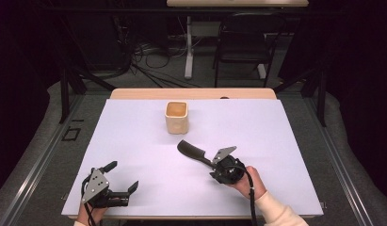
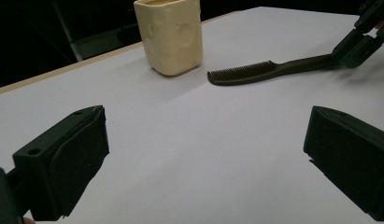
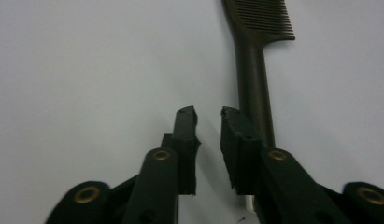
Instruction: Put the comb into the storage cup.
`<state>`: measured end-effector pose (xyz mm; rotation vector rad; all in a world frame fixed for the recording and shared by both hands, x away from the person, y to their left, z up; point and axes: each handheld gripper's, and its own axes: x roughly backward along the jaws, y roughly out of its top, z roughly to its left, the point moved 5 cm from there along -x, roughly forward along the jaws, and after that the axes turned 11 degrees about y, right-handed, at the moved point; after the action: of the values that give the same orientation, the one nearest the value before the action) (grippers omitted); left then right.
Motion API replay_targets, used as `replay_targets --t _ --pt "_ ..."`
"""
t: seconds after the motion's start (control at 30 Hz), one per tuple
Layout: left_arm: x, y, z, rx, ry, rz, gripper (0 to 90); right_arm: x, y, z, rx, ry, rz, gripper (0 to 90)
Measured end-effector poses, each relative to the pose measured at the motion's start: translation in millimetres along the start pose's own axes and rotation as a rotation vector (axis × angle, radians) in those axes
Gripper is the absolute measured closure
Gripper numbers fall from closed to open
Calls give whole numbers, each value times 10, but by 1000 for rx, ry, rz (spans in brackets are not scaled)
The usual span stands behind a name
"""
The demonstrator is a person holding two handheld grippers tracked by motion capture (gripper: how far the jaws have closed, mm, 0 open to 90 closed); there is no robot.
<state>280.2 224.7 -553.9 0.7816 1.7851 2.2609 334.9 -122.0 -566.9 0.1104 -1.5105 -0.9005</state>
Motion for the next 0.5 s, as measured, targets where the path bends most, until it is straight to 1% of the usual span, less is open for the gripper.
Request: replay_targets --t 0.13,0.17,0.2,0.23,0.27,0.3,0.33,0.37,0.4,0.43,0.47,0.5 --pt "-1 -1 0 1 -1 0 2 80 54 53 11 27 -2 541" --pt "-1 -1 0 0 -1 -1 2 113 71 57 13 27 -5 458" --pt "-1 -1 1 -2 0 0 2 125 75 61 7 31 -4 441" --pt "-3 -1 -1 -1 0 0 2 136 83 59 10 34 -10 405" --pt "-3 -1 -1 -1 0 0 2 149 88 57 3 30 -13 348" --pt "-3 -1 -2 -2 0 0 2 149 88 57 3 30 -13 348" --pt "-3 -2 -1 -2 -1 1 2 162 99 52 8 27 -8 291" --pt "-3 -2 -1 -2 -1 1 2 162 99 52 8 27 -8 291" --pt "-5 -2 0 -4 0 2 2 168 110 39 7 24 -11 207" --pt "-5 -2 -2 -2 0 1 2 167 113 39 1 23 -4 180" --pt "-6 -2 -2 -4 0 2 2 166 122 31 5 19 -4 149" --pt "-6 -2 -2 -4 0 2 2 166 122 31 5 19 -4 149"
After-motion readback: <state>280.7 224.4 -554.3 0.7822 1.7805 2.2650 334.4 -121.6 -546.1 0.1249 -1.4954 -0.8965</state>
